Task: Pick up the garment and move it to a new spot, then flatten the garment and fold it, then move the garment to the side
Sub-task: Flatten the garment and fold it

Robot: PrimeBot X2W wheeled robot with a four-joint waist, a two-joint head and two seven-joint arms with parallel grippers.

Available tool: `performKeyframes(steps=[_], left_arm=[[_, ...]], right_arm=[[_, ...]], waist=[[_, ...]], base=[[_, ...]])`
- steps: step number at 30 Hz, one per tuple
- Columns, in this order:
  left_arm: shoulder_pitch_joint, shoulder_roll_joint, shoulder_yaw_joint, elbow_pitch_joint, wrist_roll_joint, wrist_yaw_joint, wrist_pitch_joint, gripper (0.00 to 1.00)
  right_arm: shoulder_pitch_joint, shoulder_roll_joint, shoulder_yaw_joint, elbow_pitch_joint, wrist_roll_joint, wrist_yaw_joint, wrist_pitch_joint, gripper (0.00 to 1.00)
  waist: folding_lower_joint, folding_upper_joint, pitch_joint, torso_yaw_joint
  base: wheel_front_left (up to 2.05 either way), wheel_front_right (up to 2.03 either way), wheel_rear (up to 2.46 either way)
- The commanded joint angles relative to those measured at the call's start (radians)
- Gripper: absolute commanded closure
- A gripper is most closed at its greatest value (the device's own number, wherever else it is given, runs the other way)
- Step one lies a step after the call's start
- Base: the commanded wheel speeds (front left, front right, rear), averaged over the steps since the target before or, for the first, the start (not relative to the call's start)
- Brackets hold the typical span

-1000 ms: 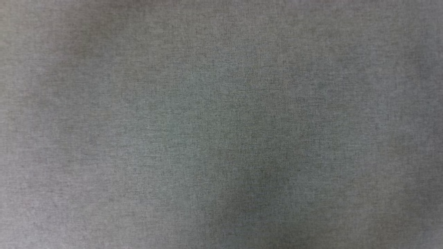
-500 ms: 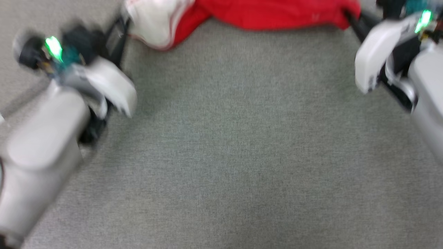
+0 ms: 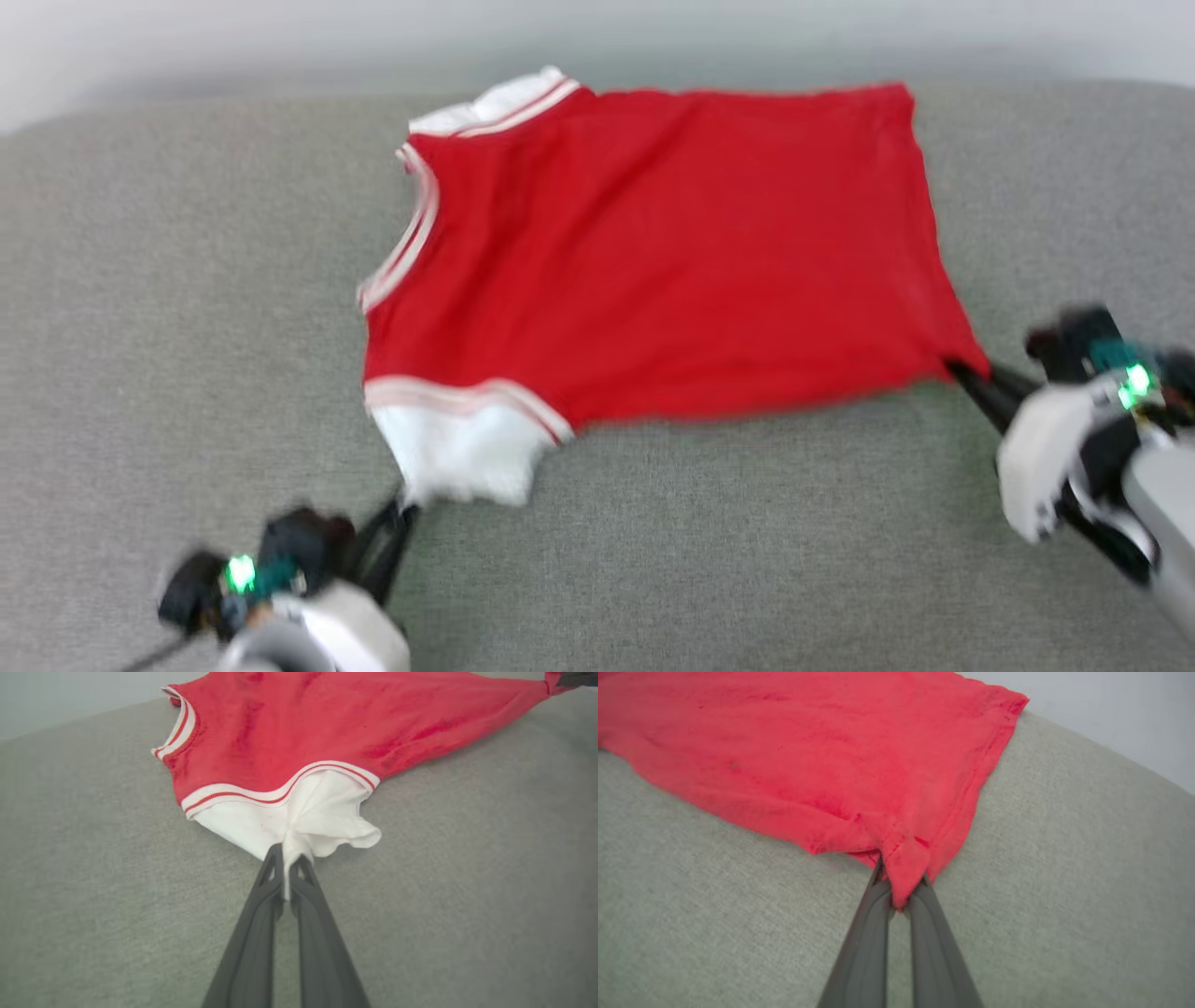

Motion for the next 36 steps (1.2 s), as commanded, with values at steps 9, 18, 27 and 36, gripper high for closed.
performKeyframes(steps=[9,18,27,36], left_arm=[[0.271,0.044,-0.029,-0.119,-0.112,0.093,-0.014,1.00],[0.373,0.052,-0.068,-0.140,-0.159,0.101,0.012,1.00],[0.228,0.055,-0.039,-0.126,-0.064,0.088,0.000,1.00],[-0.008,0.059,-0.003,-0.088,0.038,0.036,0.048,1.00]], right_arm=[[0.362,-0.101,-0.131,-0.175,0.008,-0.001,0.028,1.00],[0.695,-0.089,-0.365,-0.396,-0.056,-0.001,0.128,1.00],[0.767,-0.012,-0.561,-0.574,-0.157,-0.001,0.246,1.00],[0.667,0.024,-0.634,-0.666,-0.196,-0.001,0.310,1.00]], waist=[[0.0002,0.0000,-0.103,0.007],[0.0002,0.0000,-0.122,0.012],[0.0002,0.0000,-0.096,0.017],[0.0002,0.0000,-0.044,-0.014]], base=[[0.00,0.00,0.00],[0.00,0.00,0.00],[0.00,0.00,0.00],[0.00,0.00,0.00]])
